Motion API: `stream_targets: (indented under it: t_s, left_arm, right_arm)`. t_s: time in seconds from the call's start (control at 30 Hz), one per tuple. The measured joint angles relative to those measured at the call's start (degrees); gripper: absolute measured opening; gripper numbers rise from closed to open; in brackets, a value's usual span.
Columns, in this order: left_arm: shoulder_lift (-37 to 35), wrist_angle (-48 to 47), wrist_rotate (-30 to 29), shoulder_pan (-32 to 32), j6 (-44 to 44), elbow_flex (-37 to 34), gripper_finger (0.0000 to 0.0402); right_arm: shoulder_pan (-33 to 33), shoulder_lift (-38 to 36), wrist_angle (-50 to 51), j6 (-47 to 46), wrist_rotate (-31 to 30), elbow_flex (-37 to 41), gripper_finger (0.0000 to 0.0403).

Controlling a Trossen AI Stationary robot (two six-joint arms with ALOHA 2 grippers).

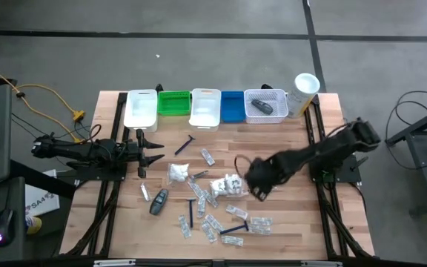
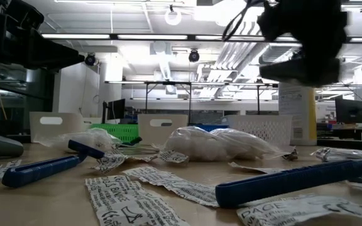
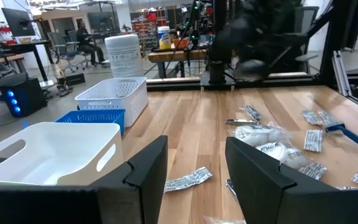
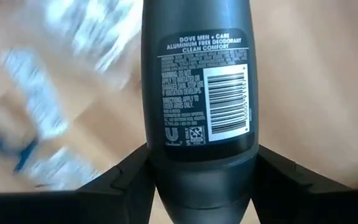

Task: Pick & Place Travel size toiletries
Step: Put the black deodorant into the right white bin

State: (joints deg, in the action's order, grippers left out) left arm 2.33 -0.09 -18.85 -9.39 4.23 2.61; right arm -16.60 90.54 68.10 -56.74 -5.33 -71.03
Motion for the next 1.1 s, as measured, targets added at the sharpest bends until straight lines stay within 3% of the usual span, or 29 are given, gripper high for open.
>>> stream_targets:
  t_s: [0.17, 0.53, 0.73, 0.87, 1.1]
  left_arm:
    - [-0.01, 0.02, -0.02, -0.02, 0.0, -0.01, 0.0162]
    - [-0.01, 0.02, -0.02, -0.01, -0.01, -0.01, 0.0162]
    - [-0.01, 0.01, -0.02, 0.0, 0.0, 0.0, 0.0162]
    - [0.0, 0.0, -0.02, 0.0, 0.0, 0.0, 0.0162]
    - [0.02, 0.02, -0.02, -0.01, -0.02, 0.0, 0.0162]
  right_arm:
    - [9.88, -1.28, 0.58, 13.85, -8.55, -0.04, 0.0204]
    - [33.79, -0.64, 0.26, 44.19, -20.07, -0.04, 0.0207]
    - [43.63, 0.0, -8.17, 61.45, -26.81, -0.04, 0.021]
    - [48.23, 0.0, -13.16, 69.57, -27.81, -0.04, 0.0211]
    - [52.27, 0.0, -15.6, 75.65, -24.6, -0.04, 0.0212]
